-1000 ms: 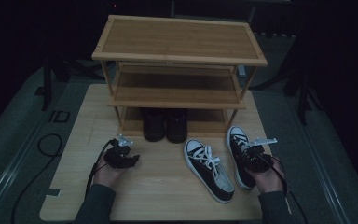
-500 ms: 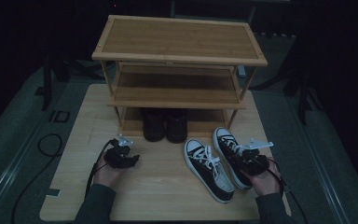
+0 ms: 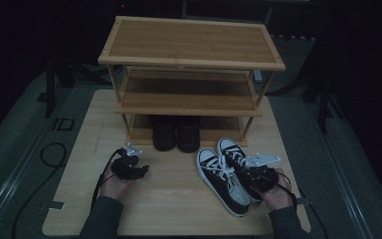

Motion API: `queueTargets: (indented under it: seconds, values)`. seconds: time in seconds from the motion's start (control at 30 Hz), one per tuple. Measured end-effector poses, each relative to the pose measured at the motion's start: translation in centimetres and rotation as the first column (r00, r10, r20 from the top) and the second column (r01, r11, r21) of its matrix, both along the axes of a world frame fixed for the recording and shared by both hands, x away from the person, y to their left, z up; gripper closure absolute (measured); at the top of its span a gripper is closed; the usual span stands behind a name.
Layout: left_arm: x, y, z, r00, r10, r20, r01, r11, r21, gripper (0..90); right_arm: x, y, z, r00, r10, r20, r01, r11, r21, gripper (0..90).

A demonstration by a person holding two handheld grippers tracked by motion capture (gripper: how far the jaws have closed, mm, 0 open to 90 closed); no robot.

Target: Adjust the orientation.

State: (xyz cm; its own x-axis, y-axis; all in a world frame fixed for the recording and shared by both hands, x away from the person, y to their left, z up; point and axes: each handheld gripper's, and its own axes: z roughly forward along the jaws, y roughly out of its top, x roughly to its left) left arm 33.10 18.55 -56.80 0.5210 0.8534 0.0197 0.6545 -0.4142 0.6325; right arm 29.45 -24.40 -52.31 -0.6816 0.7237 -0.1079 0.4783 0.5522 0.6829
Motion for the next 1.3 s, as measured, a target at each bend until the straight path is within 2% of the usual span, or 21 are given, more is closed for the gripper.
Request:
queueTargets:
  seconds: [0.43, 0.67, 0.8, 0.97, 1.1, 1.23, 1.3]
  values:
    - [0.0, 0.0, 0.0, 1.0000, -0.001, 0.001, 0.001, 1.0000, 0.000, 49.9, 0.0, -0.1, 0.0, 0.9973, 0.036, -0.064, -0.037, 0.9990, -0.024, 88.6]
    - [0.0, 0.0, 0.0, 1.0000, 0.000, 0.002, 0.000, 1.0000, -0.002, 49.9, 0.2, -0.1, 0.2, 0.9956, 0.048, -0.080, -0.052, 0.9975, -0.049, 87.7]
    - [0.0, 0.0, 0.0, 1.0000, -0.001, 0.001, 0.001, 1.0000, -0.002, 49.8, 0.2, 0.0, 0.5, 0.9939, 0.040, -0.103, -0.047, 0.9971, -0.061, 78.5]
    - [0.0, 0.0, 0.0, 1.0000, 0.001, 0.002, -0.001, 1.0000, -0.002, 49.5, -0.1, -0.2, 1.3, 0.9941, 0.031, -0.104, -0.038, 0.9974, -0.062, 69.3]
    - [0.0, 0.0, 0.0, 1.0000, 0.002, 0.003, -0.002, 1.0000, -0.003, 49.3, -0.2, -0.3, 1.9, 0.9906, 0.039, -0.131, -0.047, 0.9971, -0.060, 60.7]
    - [0.0, 0.0, 0.0, 1.0000, 0.000, 0.002, 0.000, 1.0000, -0.002, 49.2, -0.1, -0.4, 2.1, 0.9862, 0.036, -0.161, -0.041, 0.9986, -0.032, 53.5]
    - [0.0, 0.0, 0.0, 1.0000, 0.001, 0.003, -0.001, 1.0000, -0.003, 49.2, 0.0, -0.5, 2.1, 0.9846, 0.038, -0.171, -0.042, 0.9989, -0.021, 46.2]
